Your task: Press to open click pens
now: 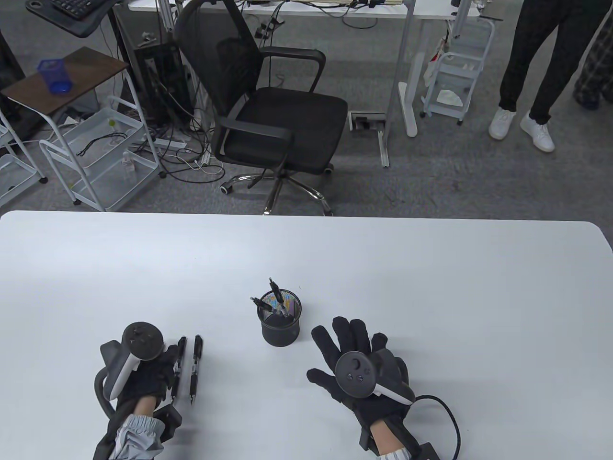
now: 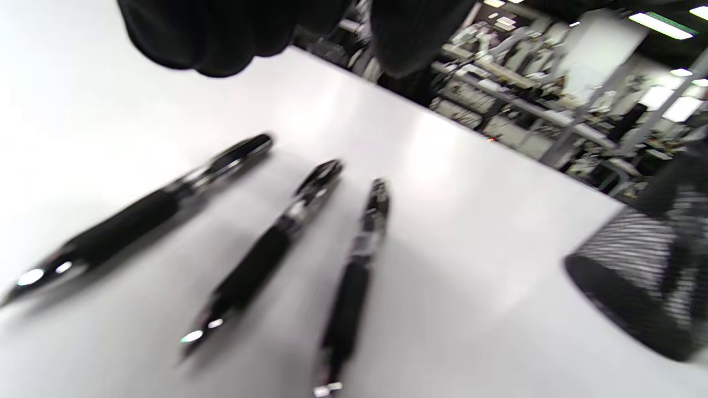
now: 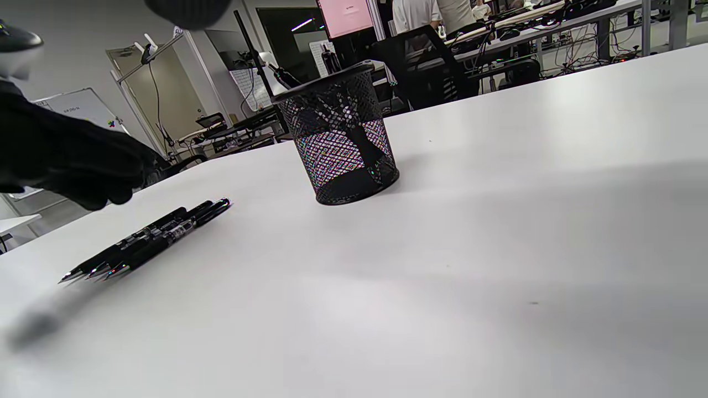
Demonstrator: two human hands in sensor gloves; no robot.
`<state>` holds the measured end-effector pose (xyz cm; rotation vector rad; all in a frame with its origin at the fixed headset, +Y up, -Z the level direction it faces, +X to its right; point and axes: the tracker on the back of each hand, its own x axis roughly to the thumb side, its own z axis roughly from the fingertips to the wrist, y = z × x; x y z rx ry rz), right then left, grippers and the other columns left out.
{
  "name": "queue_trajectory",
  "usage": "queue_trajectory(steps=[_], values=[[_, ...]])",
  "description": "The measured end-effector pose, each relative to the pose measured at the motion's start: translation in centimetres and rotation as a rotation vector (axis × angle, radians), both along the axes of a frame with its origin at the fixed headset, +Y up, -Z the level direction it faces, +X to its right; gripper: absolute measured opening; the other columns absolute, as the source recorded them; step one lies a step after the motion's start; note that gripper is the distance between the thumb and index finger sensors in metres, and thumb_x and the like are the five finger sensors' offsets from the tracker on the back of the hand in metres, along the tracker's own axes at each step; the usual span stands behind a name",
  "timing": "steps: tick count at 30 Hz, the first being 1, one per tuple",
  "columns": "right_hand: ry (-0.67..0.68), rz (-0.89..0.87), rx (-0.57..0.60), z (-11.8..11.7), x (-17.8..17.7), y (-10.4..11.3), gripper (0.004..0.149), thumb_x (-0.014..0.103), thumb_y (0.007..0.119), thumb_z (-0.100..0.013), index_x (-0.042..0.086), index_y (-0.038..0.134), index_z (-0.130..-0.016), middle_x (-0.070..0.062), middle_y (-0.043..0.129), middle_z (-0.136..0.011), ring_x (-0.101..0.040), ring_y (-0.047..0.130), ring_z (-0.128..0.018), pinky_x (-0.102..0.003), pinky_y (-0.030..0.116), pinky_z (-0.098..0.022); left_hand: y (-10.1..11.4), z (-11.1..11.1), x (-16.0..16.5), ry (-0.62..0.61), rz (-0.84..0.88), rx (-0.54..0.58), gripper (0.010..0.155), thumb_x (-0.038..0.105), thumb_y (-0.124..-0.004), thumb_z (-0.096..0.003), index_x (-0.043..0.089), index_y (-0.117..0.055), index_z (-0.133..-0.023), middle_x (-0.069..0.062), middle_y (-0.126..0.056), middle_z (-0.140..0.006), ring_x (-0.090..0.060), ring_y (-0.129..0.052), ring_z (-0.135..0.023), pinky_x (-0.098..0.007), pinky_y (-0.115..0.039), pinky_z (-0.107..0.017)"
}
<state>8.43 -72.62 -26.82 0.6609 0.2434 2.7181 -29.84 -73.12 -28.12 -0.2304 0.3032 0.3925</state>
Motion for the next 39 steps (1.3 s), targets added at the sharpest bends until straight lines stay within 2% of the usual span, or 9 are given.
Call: queue_trajectory(steps=[5,9,14,18,22,25,31,35,39], values=[[0.0,-0.001,-0.001,0.0,0.0,0.0,0.075,0.051,0.057,-0.065,0.018,0.023,-0.123,-0.033,0.007,-0.123,-0.063,0.007,-0.106,-0.085,0.007,-0.062,1.9,0.7,3.9,-0.162,-0.046,0.091,0.073,0.042,-0.069,-0.0726,0.004,-0.033,-0.124,-0.029,-0.038,-0.124,-0.054,-0.051,-0.112,-0.069,-0.052,-0.079],[0.002,-0.003,-0.001,0.0,0.0,0.0,0.075,0.051,0.057,-0.065,0.018,0.023,-0.123,-0.033,0.006,-0.123,-0.063,0.007,-0.106,-0.085,0.007,-0.062,2.7,1.6,7.3,-0.287,-0.122,0.148,0.074,0.046,-0.068,-0.0719,0.007,-0.032,-0.125,-0.026,-0.038,-0.126,-0.053,-0.046,-0.115,-0.073,-0.049,-0.079],[0.007,-0.009,0.005,0.1,-0.1,0.1,0.075,0.051,0.057,-0.065,0.018,0.023,-0.123,-0.033,0.006,-0.124,-0.063,0.007,-0.106,-0.085,0.007,-0.062,2.9,2.3,10.1,-0.41,-0.111,0.124,0.082,0.054,-0.064,-0.0711,0.009,-0.022,-0.125,-0.025,-0.022,-0.13,-0.059,-0.029,-0.116,-0.081,-0.037,-0.076],[0.006,-0.017,0.005,0.0,0.0,0.1,0.075,0.051,0.057,-0.065,0.018,0.023,-0.123,-0.033,0.006,-0.123,-0.063,0.007,-0.106,-0.085,0.007,-0.062,2.9,2.5,11.7,-0.482,-0.103,0.107,0.079,0.059,-0.061,-0.0705,0.021,-0.021,-0.126,-0.021,-0.016,-0.132,-0.06,-0.022,-0.116,-0.084,-0.032,-0.074],[0.002,-0.018,0.0,-0.1,0.1,0.0,0.076,0.051,0.057,-0.065,0.018,0.023,-0.123,-0.033,0.006,-0.123,-0.063,0.007,-0.106,-0.085,0.007,-0.062,2.6,2.3,12.6,-0.526,-0.081,0.074,0.077,0.061,-0.059,-0.0701,0.026,-0.021,-0.127,-0.018,-0.012,-0.133,-0.058,-0.016,-0.117,-0.085,-0.028,-0.074],[0.004,-0.008,-0.004,-0.1,-0.1,-0.2,0.075,0.051,0.057,-0.065,0.018,0.023,-0.123,-0.033,0.006,-0.123,-0.063,0.007,-0.106,-0.085,0.007,-0.062,1.9,2.1,13.0,-0.541,-0.078,0.047,0.078,0.062,-0.058,-0.0701,0.025,-0.019,-0.126,-0.018,-0.009,-0.132,-0.058,-0.012,-0.116,-0.085,-0.025,-0.073],[0.002,-0.027,-0.025,-0.5,-0.5,-0.4,0.076,0.051,0.057,-0.065,0.017,0.023,-0.123,-0.033,0.006,-0.123,-0.063,0.007,-0.106,-0.085,0.007,-0.062,1.9,2.1,12.8,-0.551,-0.073,0.06,0.079,0.062,-0.059,-0.0699,0.024,-0.019,-0.126,-0.019,-0.007,-0.131,-0.059,-0.01,-0.115,-0.085,-0.024,-0.072],[-0.015,-0.131,-0.047,-1.7,-1.0,0.0,0.075,0.05,0.058,-0.065,0.014,0.026,-0.124,-0.034,0.009,-0.123,-0.064,0.009,-0.107,-0.085,0.009,-0.062,1.7,1.9,12.5,-0.55,-0.056,0.054,0.079,0.062,-0.059,-0.0697,0.023,-0.019,-0.126,-0.02,-0.007,-0.131,-0.059,-0.011,-0.115,-0.085,-0.024,-0.072],[-0.064,-0.17,-0.053,-4.2,-2.2,1.2,0.075,0.046,0.063,-0.066,0.004,0.037,-0.123,-0.037,0.015,-0.123,-0.065,0.015,-0.106,-0.086,0.012,-0.063,1.5,1.8,12.4,-0.552,-0.039,0.051,0.08,0.062,-0.06,-0.0694,0.023,-0.021,-0.127,-0.02,-0.007,-0.131,-0.059,-0.011,-0.115,-0.085,-0.023,-0.072]])
